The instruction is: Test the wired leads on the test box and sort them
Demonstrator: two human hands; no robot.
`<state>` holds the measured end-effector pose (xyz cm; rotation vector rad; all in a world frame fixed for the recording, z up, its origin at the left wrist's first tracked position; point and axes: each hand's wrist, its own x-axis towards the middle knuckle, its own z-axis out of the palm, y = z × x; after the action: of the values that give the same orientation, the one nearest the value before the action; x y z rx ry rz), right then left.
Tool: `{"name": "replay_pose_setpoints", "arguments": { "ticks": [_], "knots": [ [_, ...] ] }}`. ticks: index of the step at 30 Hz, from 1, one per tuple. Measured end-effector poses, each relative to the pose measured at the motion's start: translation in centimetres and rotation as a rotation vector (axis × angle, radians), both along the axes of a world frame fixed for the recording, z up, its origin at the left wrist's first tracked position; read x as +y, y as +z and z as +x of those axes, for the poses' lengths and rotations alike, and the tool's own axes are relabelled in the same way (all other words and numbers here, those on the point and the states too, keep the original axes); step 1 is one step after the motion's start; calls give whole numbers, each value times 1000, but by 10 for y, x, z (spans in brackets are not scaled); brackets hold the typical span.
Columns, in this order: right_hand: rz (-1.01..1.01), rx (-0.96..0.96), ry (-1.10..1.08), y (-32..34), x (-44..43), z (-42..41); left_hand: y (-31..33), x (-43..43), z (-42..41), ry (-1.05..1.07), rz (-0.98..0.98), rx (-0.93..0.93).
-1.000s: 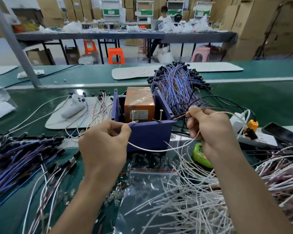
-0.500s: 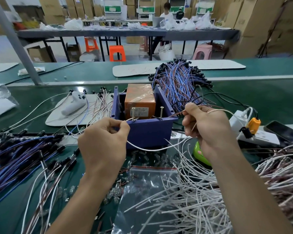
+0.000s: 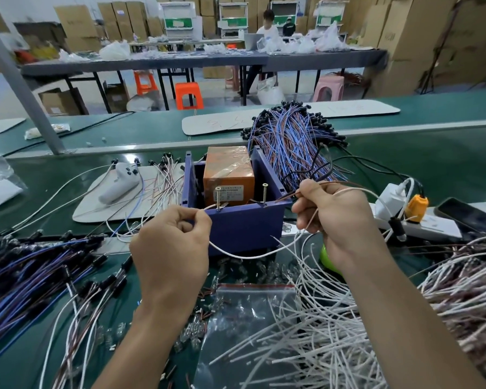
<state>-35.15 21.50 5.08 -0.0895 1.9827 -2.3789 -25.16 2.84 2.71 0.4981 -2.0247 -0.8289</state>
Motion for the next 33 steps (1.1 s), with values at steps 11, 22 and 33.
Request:
{"name": "replay_pose_setpoints", "arguments": {
  "ticks": [11,22,33],
  "knots": [
    [-62,26,-37,-3,-4,-1,5,3,3,0,9,21],
    [-53,15,-77,-3,-2,2,6,4,4,-1,47,-2],
    [-161,-46,-40,15,4,5,8,6,4,35,192,91]
  ]
}}
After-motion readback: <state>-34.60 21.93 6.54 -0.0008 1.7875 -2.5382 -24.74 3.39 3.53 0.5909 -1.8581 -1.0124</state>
